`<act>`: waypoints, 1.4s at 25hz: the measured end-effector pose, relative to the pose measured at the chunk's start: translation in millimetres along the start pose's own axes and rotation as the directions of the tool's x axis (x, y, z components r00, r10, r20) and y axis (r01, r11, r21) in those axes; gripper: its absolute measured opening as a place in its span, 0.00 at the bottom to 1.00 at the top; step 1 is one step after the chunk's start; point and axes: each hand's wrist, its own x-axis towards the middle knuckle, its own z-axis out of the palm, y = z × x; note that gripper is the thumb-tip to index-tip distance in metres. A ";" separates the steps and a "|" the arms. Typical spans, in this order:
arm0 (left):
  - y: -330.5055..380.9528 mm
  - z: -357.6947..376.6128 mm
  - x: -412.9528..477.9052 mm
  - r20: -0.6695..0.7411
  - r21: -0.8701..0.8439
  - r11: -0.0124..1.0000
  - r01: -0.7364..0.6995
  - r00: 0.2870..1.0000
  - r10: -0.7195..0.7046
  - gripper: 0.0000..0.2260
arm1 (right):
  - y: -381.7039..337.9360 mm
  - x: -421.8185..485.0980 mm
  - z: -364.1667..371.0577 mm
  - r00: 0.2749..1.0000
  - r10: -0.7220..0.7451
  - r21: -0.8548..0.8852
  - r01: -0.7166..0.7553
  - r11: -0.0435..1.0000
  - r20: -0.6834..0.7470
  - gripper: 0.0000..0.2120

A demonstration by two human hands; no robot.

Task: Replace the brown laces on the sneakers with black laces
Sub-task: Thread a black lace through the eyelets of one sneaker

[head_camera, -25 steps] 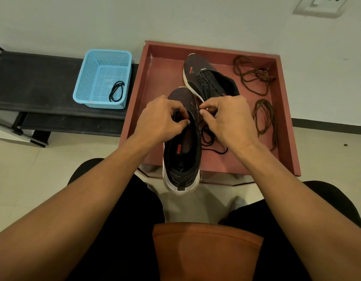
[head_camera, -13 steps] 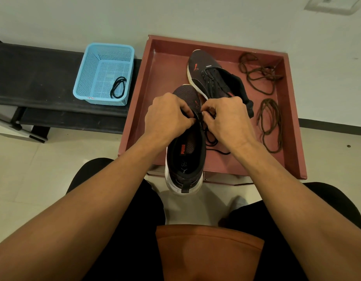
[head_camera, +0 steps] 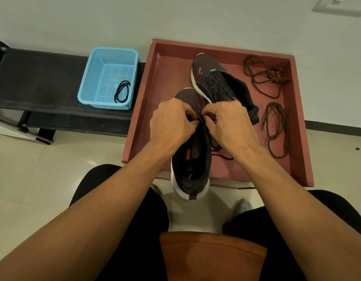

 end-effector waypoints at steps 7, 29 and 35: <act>-2.6 1.3 2.7 0.044 -0.073 0.996 0.055 0.998 -0.052 0.07 | 0.9 -0.2 3.3 0.999 0.016 0.033 -0.017 0.999 0.038 0.09; -1.7 1.0 0.5 0.009 -0.024 1.000 -0.004 1.000 0.004 0.09 | -4.0 -4.3 10.6 0.997 0.049 0.106 -0.043 0.993 -0.054 0.08; 0.2 0.9 -3.1 -0.024 0.005 1.000 -0.016 1.000 0.016 0.08 | -3.4 -0.7 10.6 0.999 0.041 0.103 -0.041 0.994 0.007 0.10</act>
